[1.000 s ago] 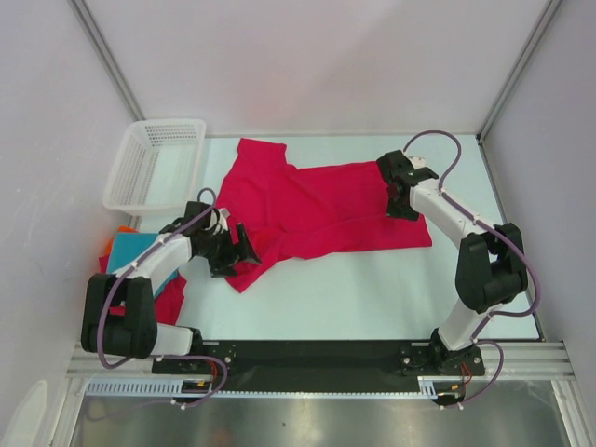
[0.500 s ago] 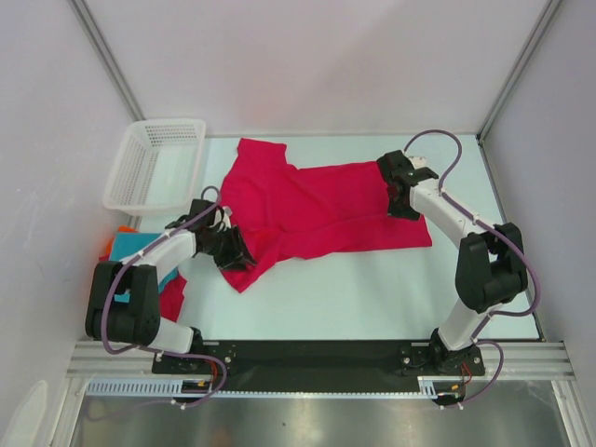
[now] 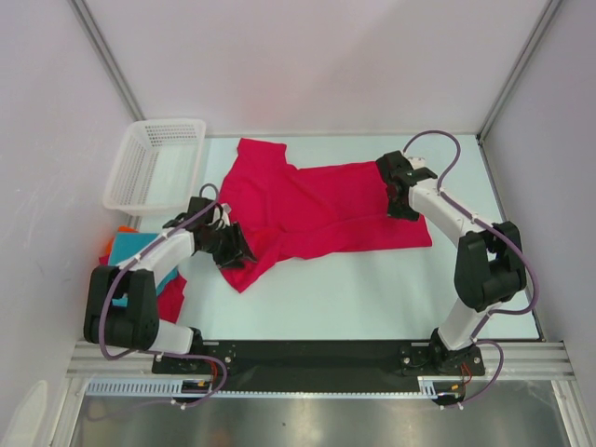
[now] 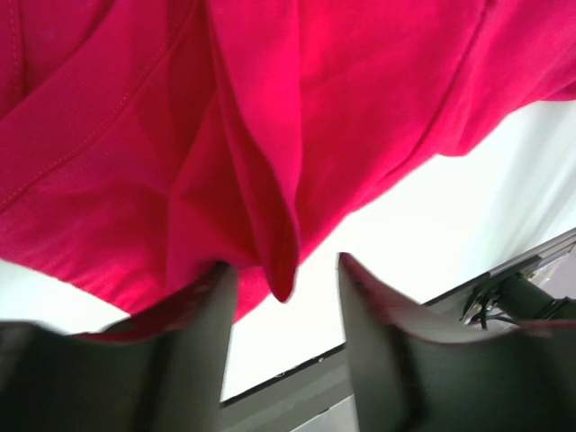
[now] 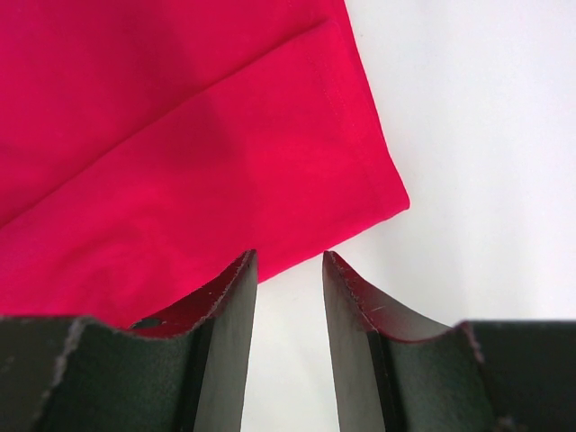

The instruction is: Fold and stack the t-shirts

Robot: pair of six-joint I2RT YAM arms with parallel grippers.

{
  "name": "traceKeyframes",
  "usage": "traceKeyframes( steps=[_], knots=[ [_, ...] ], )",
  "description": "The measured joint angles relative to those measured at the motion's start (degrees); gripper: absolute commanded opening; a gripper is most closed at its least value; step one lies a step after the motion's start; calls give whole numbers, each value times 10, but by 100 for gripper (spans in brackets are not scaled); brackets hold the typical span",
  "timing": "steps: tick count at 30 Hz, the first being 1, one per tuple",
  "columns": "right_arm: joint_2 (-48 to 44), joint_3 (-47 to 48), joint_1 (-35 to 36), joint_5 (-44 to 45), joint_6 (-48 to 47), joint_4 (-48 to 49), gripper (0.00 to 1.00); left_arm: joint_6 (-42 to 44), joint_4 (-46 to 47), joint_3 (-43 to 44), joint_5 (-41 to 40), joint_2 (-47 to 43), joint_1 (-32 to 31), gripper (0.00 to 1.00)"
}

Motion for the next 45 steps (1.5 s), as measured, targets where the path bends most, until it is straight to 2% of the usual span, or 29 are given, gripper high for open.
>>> traceKeyframes(
  steps=[1, 4, 17, 18, 19, 21, 26, 27, 29, 30, 32, 39, 45],
  knots=[
    [0, 0, 0, 0, 0, 0, 41, 0, -3, 1, 0, -5, 0, 61],
    [0, 0, 0, 0, 0, 0, 41, -1, -14, 7, 0, -29, 0, 62],
    [0, 0, 0, 0, 0, 3, 40, -1, -23, 14, 0, -42, 0, 56],
    [0, 0, 0, 0, 0, 4, 40, -1, -22, 14, 0, -40, 0, 55],
    [0, 0, 0, 0, 0, 4, 40, -1, -22, 14, -1, -38, 0, 47],
    [1, 0, 0, 0, 0, 4, 40, -3, -18, 14, 0, -32, 0, 42],
    [4, 0, 0, 0, 0, 4, 40, -5, -2, 12, -1, -8, 0, 33],
    [4, 0, 0, 0, 0, 4, 40, -5, 2, 10, -2, -5, 0, 26],
    [4, 0, 0, 1, 0, 4, 40, -6, 5, 5, -6, -1, -1, 18],
    [4, 0, 0, 1, 0, 4, 40, -6, 6, 4, -10, 1, -1, 7],
    [4, 0, 0, 2, 0, 4, 40, -7, 8, 3, -14, 3, -1, 0],
    [4, 0, 0, 2, 0, 4, 40, -3, -2, 12, -30, 5, -2, 0],
    [4, 0, -2, 4, 0, 3, 40, 12, -54, 125, -66, 22, 4, 0]
  ],
)
